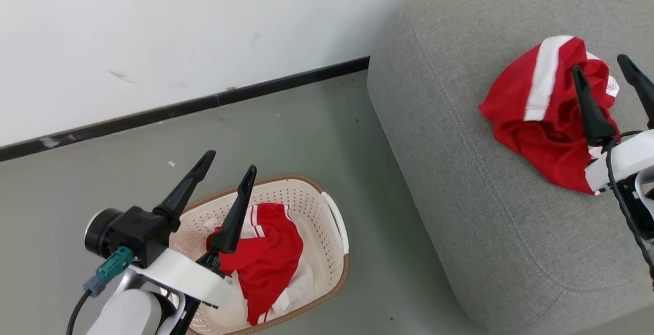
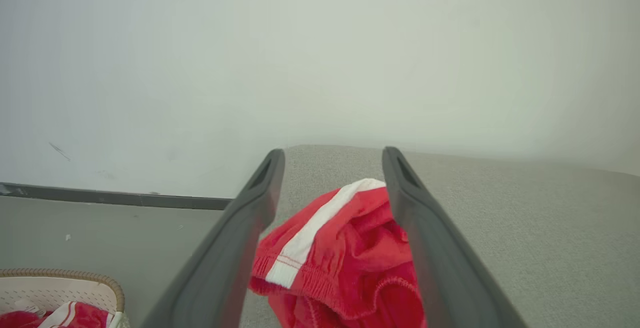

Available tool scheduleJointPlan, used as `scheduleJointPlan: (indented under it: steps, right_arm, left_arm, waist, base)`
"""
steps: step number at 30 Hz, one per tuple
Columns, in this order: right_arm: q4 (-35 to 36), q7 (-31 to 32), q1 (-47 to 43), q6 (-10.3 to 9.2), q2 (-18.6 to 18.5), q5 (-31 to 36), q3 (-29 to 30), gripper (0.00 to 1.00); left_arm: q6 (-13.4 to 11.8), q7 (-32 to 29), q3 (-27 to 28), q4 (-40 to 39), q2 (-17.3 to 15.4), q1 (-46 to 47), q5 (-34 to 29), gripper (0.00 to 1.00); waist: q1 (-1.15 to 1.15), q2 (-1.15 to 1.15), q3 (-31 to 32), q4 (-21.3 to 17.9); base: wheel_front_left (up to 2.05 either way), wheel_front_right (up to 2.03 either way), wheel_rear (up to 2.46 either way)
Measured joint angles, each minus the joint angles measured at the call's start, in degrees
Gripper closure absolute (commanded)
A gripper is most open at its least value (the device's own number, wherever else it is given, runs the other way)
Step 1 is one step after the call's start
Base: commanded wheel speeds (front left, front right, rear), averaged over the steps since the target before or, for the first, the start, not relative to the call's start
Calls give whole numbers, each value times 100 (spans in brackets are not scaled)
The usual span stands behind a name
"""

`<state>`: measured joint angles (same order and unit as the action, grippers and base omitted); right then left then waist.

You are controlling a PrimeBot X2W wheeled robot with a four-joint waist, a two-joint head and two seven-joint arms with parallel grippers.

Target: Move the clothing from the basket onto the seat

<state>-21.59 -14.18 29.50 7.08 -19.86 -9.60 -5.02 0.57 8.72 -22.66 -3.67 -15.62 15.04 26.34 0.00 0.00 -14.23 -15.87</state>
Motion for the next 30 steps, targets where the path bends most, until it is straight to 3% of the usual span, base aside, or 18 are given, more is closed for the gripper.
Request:
scheduleJointPlan:
  steps: [13, 30]
  right_arm:
    - [641, 105, -285, 0, 27, 248, -148, 0]
    - [883, 105, -1334, 0, 1181, 391, 108, 0]
  left_arm:
    - [-254, 252, 303, 266, 85, -468, 192, 0]
    - [-903, 456, 1023, 591, 256, -1100, 327, 0]
  waist:
    - [0, 0, 545, 342]
    - [0, 0, 1067, 780]
  base:
    - [0, 0, 0]
    - [0, 0, 0]
